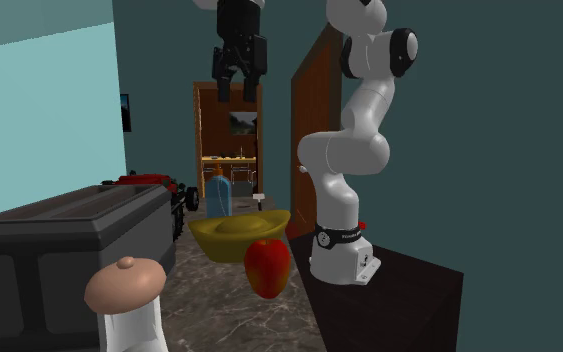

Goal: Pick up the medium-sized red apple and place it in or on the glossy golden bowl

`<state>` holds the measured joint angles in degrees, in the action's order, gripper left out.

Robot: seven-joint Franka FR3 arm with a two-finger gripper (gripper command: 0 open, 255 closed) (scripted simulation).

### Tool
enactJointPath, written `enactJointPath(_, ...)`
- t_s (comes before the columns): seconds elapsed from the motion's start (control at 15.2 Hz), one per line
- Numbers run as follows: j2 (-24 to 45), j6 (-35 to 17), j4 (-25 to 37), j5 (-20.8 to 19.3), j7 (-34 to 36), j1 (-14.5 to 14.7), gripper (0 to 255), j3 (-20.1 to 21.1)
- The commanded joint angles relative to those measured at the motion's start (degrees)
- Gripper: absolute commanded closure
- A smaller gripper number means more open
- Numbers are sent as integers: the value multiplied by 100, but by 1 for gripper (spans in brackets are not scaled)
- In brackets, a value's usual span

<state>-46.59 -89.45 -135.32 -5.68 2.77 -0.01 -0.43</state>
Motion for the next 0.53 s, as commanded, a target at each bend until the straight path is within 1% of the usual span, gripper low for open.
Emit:
enactJointPath(0.0, 0, 0, 0, 0, 0, 0, 0, 0)
enactJointPath(0.46, -411, -1005, -1510, 307, 171, 58, 0, -103)
